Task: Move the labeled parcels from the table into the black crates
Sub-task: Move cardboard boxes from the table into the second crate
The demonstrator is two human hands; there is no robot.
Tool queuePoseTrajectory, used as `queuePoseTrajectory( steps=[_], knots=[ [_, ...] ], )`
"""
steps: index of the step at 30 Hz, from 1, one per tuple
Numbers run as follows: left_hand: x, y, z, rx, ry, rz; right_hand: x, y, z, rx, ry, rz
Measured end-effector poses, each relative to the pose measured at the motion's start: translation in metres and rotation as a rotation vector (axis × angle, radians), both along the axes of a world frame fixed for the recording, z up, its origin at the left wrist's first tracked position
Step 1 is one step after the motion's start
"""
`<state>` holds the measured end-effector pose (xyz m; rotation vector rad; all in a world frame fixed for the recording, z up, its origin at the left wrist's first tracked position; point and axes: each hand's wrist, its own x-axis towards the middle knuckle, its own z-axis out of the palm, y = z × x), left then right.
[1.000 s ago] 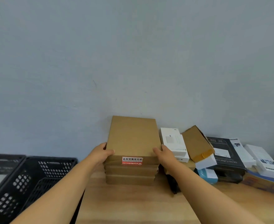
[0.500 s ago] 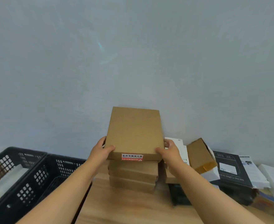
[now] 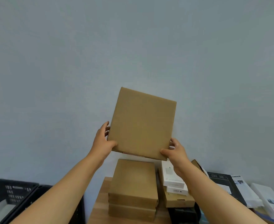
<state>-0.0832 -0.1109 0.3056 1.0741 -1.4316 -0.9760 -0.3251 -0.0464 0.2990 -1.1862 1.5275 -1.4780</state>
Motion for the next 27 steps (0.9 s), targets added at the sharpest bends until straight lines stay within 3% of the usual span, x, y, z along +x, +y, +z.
queuePoseTrajectory(
  steps=[7, 13, 18, 27],
  knots=[
    [-0.002, 0.001, 0.031, -0.069, -0.038, -0.024, -0.003, 0.007, 0.029, -0.078, -0.009, -0.058],
    [0.000, 0.004, 0.046, -0.059, 0.153, -0.140, -0.009, 0.011, 0.046, -0.082, -0.040, -0.062],
    [0.008, 0.001, 0.047, -0.082, 0.229, -0.161, -0.008, 0.013, 0.052, -0.079, -0.115, -0.031],
    [0.026, 0.000, 0.045, 0.048, 0.316, -0.294, -0.016, 0.020, 0.046, -0.067, -0.114, 0.020]
  ],
)
